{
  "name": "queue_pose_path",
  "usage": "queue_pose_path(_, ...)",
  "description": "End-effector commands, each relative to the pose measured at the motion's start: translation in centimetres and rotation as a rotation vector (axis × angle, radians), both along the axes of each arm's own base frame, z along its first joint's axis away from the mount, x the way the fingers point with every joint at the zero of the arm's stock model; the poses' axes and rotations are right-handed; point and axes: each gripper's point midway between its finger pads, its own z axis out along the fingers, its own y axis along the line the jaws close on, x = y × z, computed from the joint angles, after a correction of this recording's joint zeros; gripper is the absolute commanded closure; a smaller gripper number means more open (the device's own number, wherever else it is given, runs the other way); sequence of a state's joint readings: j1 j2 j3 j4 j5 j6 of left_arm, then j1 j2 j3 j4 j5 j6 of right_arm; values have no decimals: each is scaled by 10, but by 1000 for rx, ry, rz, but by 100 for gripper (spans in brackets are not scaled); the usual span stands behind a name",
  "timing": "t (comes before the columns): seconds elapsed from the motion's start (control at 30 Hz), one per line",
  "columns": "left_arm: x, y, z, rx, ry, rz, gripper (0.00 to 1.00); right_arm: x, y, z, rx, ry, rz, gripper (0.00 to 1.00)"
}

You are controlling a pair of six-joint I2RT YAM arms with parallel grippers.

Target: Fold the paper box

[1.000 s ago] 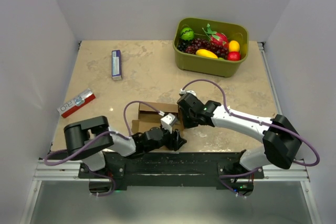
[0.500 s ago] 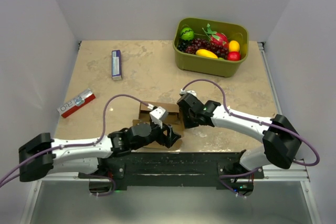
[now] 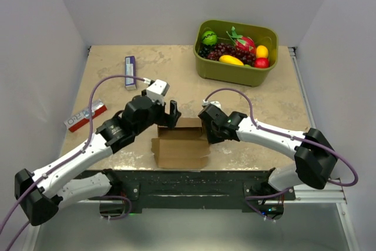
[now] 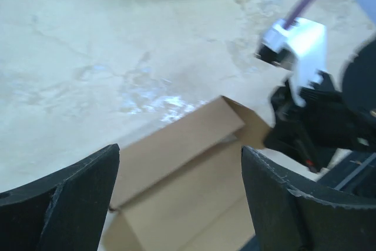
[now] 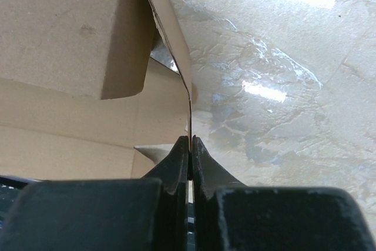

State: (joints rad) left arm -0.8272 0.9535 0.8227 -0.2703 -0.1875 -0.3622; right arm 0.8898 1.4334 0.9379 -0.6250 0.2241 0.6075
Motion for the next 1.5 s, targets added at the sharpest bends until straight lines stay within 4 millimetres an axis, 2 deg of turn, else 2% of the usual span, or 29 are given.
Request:
queue_pose_path(0.0,22,20,-16,156,34,-31,11,6,-5,14,-28,-38,1,100)
queue_pose_path(0.03,26,20,-19,153,35,-38,11,6,-4,15,-24,-41,1,100)
queue_pose_path(0.07,30,22,-29,175,57,-34,11,6,-4,15,-24,-41,1,100)
queue_pose_path(0.1,36,29,-35,184,70,-13,11,6,-4,15,-24,-41,1,100)
queue_pose_path(0.17,37,30,-49,173,105,-22,12,7,-4,17,-24,-44,2,100)
queue_pose_path(0.2,39,38,-61,171,132,2,11,7,-5,17,-26,-44,1,100)
queue_pose_path(0.23,38,34,-63,141,140,-20,11,8,-4,18,-26,-48,3,100)
queue_pose_path(0.3,37,40,-74,135,166,-5,12,8,-5,19,-28,-48,4,100)
queue_pose_path(0.57,29,49,-89,110,206,18,12,9,-2,17,-28,-45,6,100)
queue_pose_path(0.73,22,55,-109,100,274,26,14,11,-1,15,-29,-46,4,100)
queue_pose_path(1.0,19,53,-120,97,321,10,32,11,2,16,-19,-46,7,100)
queue_pose_path(1.13,17,52,-118,81,317,6,41,12,2,15,-23,-44,8,100)
queue_pose_path(1.3,12,50,-126,76,351,-10,44,12,5,17,-8,-47,10,100)
queue_pose_path(1.37,11,49,-127,75,355,-17,48,10,8,19,16,-41,18,100)
queue_pose_path(1.47,11,48,-127,70,357,-21,49,6,18,25,76,-26,34,100)
